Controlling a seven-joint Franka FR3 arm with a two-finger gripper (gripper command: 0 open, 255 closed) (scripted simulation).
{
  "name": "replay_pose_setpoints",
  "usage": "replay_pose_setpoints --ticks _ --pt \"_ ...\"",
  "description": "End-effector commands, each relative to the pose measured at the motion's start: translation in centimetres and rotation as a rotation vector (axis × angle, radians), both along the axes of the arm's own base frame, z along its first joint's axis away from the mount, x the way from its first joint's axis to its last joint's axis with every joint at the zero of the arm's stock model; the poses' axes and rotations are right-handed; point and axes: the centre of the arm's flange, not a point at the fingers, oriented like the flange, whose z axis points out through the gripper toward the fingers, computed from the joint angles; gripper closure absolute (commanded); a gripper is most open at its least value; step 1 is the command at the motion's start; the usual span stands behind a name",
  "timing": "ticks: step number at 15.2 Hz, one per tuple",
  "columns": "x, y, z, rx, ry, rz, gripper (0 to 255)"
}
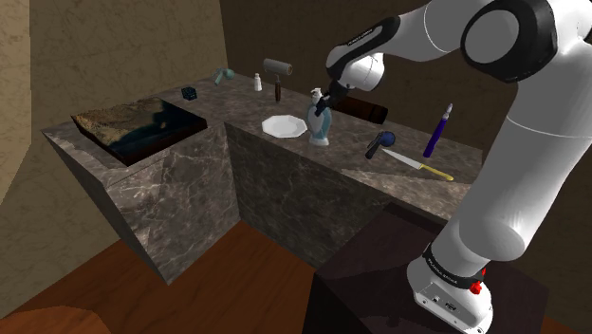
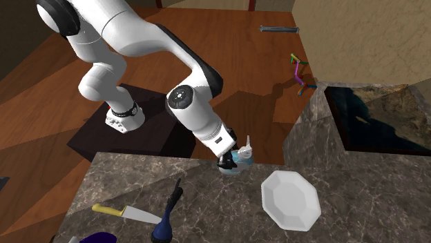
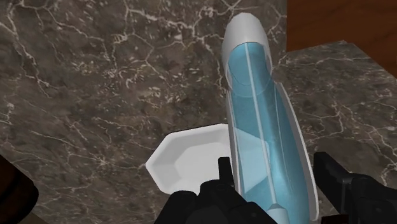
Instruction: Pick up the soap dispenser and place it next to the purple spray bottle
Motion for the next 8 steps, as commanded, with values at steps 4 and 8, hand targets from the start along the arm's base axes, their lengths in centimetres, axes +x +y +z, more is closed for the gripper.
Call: replay_pose_setpoints --ticks 4,8 --pt "0.1 0.0 2.7 0.0 0.0 0.0 255" --pt "0.1 0.0 4.8 0.0 0.0 0.0 255"
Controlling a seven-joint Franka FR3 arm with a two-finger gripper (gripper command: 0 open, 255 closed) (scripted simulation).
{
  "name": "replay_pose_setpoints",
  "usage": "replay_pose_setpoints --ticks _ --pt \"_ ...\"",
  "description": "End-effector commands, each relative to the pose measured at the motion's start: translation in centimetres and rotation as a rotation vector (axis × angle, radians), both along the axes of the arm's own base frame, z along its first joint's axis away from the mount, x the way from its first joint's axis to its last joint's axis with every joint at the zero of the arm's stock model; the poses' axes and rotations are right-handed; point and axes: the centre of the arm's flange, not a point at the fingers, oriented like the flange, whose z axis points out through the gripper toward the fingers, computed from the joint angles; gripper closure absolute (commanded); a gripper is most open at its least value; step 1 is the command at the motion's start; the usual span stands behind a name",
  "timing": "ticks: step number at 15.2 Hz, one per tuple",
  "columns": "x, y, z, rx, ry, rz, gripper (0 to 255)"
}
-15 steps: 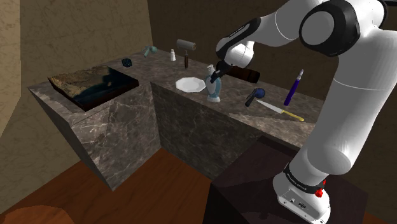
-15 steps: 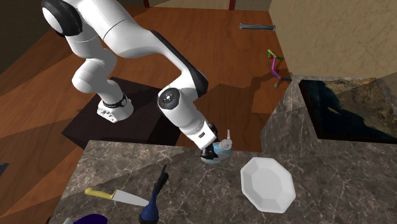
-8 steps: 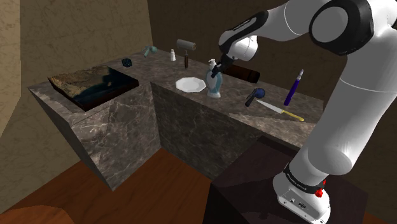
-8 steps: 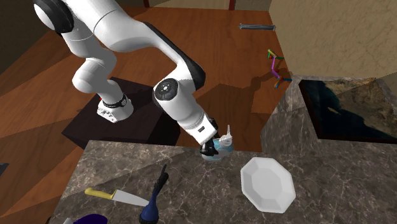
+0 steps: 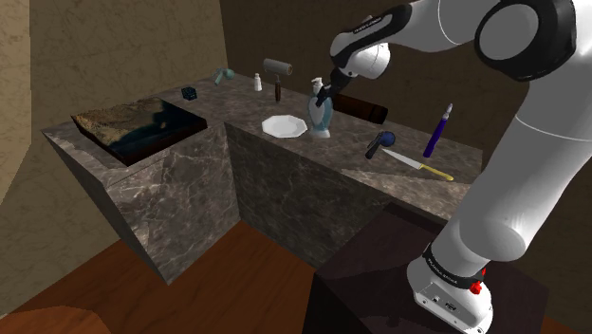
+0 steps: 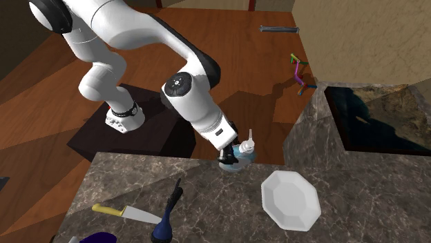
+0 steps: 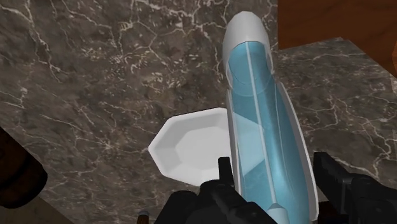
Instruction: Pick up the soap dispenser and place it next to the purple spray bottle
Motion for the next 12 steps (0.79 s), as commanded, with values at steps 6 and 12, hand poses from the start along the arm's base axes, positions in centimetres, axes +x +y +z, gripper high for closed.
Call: replay_pose_setpoints --ticks 6,12 --pt "0.1 0.0 3.9 0.0 0.0 0.0 255" --pt "0.1 0.0 7.1 0.0 0.0 0.0 255"
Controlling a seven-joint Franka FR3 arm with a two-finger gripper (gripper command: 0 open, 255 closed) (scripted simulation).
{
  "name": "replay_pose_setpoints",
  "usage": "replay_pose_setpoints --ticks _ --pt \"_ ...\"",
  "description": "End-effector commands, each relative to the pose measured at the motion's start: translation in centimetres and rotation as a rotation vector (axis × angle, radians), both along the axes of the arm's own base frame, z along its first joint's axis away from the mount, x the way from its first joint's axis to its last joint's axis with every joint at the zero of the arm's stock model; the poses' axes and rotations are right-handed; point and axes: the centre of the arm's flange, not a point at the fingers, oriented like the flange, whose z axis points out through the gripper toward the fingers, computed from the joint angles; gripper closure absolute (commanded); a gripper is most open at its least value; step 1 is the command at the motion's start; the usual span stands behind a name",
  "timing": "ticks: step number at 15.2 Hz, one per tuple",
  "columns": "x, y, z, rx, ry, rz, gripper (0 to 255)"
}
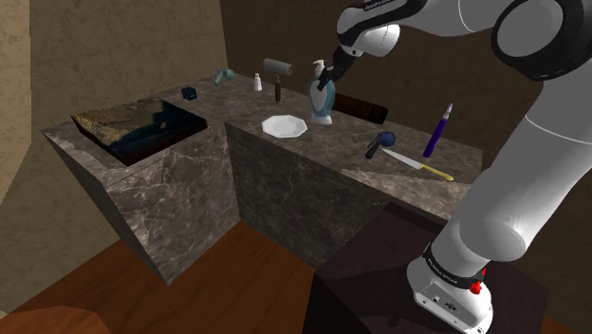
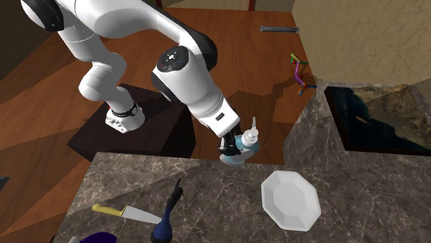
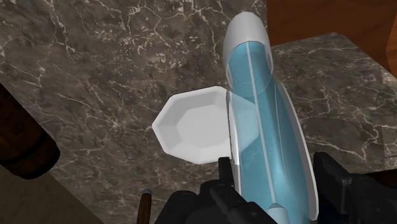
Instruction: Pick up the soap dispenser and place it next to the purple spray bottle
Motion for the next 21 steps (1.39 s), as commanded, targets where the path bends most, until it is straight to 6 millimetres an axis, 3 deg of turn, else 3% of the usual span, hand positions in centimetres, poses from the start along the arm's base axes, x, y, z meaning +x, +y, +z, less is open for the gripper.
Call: replay_pose_setpoints --ticks 1,21 --pt "0.0 0.0 1.0 0.0 0.0 0.0 255" --pt "0.0 0.0 11.5 0.0 0.0 0.0 255"
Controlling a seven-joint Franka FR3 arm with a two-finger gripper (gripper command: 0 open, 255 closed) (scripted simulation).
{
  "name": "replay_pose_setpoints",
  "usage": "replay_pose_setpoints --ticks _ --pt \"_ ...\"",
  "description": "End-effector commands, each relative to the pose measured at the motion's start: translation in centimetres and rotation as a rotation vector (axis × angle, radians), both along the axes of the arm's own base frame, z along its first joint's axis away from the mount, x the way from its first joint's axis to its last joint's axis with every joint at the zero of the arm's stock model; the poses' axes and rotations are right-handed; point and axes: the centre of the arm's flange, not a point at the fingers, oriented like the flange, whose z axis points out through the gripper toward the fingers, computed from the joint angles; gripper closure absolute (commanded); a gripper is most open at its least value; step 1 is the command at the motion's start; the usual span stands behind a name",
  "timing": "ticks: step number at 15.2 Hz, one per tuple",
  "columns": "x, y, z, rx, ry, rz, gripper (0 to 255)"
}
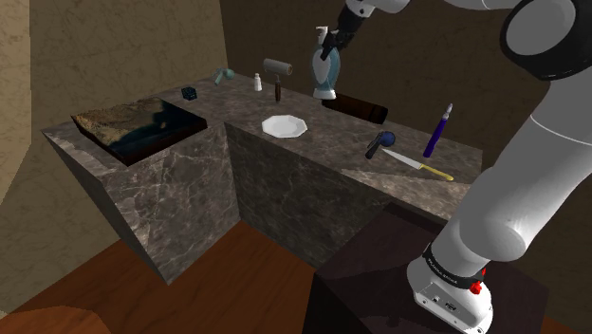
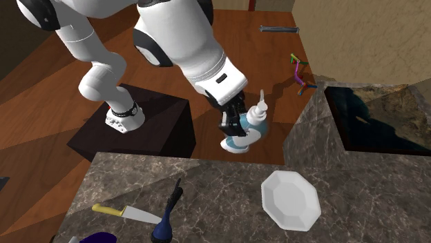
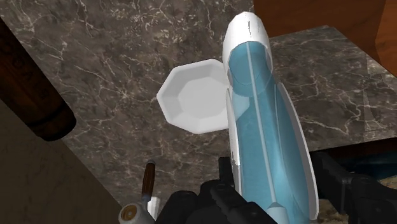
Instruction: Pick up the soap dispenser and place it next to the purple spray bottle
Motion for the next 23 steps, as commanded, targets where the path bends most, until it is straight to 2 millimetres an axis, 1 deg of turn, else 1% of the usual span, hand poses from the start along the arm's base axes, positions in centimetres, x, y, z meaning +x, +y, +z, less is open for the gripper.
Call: replay_pose_setpoints --ticks 1,8,23 --pt "-0.1 0.0 1.0 0.0 0.0 0.0 255" --pt "-0.1 0.0 4.6 0.0 0.0 0.0 255" --pt "-15.3 -12.7 4.6 0.0 0.0 0.0 255"
